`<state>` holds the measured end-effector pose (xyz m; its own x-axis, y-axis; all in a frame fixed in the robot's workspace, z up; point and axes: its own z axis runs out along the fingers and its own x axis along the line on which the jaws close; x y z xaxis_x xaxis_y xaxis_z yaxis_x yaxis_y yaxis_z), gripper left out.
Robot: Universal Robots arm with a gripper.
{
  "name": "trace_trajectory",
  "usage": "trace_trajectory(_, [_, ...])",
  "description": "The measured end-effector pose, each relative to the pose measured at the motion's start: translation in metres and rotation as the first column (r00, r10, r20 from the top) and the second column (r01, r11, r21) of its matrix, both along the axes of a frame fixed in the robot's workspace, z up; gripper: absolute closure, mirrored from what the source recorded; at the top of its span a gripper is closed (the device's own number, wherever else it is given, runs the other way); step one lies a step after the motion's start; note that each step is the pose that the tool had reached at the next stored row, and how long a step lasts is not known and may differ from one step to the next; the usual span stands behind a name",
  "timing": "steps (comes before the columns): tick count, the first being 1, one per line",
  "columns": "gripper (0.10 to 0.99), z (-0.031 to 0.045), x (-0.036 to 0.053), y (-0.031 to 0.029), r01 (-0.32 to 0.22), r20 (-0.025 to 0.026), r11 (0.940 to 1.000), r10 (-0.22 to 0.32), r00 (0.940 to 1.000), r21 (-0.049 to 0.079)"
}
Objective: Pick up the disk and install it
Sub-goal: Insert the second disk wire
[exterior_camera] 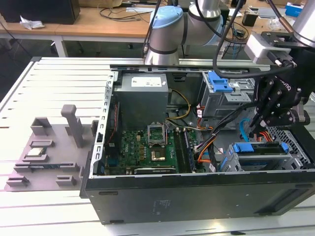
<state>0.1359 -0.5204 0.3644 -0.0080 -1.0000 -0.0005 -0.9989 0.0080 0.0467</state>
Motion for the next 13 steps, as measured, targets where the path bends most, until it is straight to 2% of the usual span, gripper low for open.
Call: trace_trajectory(13, [0.922, -0.0139, 0.0004, -0.0015, 0.000, 0.0000, 1.0000, 0.000, 1.0000, 0.000])
